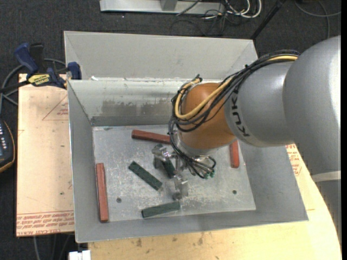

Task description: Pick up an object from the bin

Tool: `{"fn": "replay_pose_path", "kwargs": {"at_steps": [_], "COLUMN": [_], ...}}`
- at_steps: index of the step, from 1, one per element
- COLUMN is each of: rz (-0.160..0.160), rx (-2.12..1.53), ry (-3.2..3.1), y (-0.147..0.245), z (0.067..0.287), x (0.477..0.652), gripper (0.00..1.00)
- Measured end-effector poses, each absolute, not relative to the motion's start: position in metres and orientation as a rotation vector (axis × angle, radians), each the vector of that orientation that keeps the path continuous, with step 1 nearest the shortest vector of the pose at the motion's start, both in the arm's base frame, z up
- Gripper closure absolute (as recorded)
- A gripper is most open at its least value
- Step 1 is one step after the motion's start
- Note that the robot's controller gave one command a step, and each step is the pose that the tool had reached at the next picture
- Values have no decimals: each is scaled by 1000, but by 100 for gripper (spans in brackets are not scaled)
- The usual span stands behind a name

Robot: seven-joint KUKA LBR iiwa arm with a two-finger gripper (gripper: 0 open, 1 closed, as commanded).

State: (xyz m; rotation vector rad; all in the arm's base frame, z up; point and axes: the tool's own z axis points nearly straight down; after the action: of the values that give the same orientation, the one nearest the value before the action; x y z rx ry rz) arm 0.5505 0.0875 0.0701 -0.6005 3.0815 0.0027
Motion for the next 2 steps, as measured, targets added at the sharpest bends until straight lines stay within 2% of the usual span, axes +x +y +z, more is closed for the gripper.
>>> {"fn": "replay_pose_path", "kwargs": {"at_steps": [1, 2], "rz": [2, 3], "rx": [-599, -599], "ry": [3083, 3082], "y": [87, 87], "z": [70, 70], "x": [551, 551], "gripper": [100, 0]}}
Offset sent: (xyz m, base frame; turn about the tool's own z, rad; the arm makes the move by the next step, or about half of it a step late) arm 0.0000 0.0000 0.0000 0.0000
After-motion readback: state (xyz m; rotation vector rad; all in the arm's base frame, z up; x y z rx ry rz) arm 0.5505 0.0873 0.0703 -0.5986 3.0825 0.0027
